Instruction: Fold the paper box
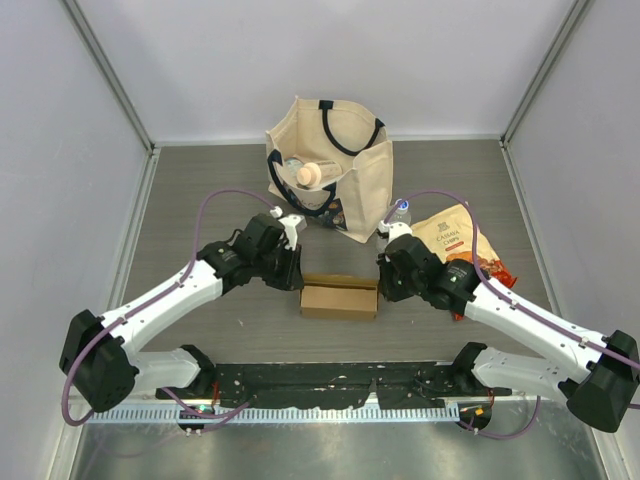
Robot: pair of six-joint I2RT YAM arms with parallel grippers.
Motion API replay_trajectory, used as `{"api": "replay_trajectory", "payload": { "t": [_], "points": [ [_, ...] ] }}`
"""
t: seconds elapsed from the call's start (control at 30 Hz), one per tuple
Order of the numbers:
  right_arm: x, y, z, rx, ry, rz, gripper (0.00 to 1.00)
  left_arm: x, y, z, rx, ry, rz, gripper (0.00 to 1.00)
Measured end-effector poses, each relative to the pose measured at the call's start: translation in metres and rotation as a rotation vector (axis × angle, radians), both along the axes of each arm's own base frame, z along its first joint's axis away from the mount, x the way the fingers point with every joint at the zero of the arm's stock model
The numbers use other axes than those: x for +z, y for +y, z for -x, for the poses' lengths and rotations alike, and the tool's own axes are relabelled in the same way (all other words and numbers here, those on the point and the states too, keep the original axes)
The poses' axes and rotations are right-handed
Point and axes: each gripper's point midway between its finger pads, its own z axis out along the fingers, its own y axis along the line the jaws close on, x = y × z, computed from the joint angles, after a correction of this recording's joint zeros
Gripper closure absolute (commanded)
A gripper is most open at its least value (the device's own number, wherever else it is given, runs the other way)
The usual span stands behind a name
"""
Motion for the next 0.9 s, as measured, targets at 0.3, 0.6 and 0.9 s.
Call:
{"api": "replay_trajectory", "payload": {
  "t": [0.3, 0.6, 0.9],
  "points": [
    [0.0005, 0.0034, 0.0018, -0.091, 0.045, -0.059, 0.99, -0.0048, -0.0020, 0.0036, 0.048, 0.063, 0.007, 0.92],
    [0.0012, 0.0050, 0.0023, -0.196, 0.088, -0.113, 0.99, -0.0046, -0.0030, 0.0041, 0.077, 0.084, 0.018, 0.93],
    [-0.0001, 0.0029, 0.0021, -0.237, 0.099, -0.116, 0.99, -0.0055, -0.0037, 0.0052, 0.085, 0.093, 0.022, 0.93]
  ]
}}
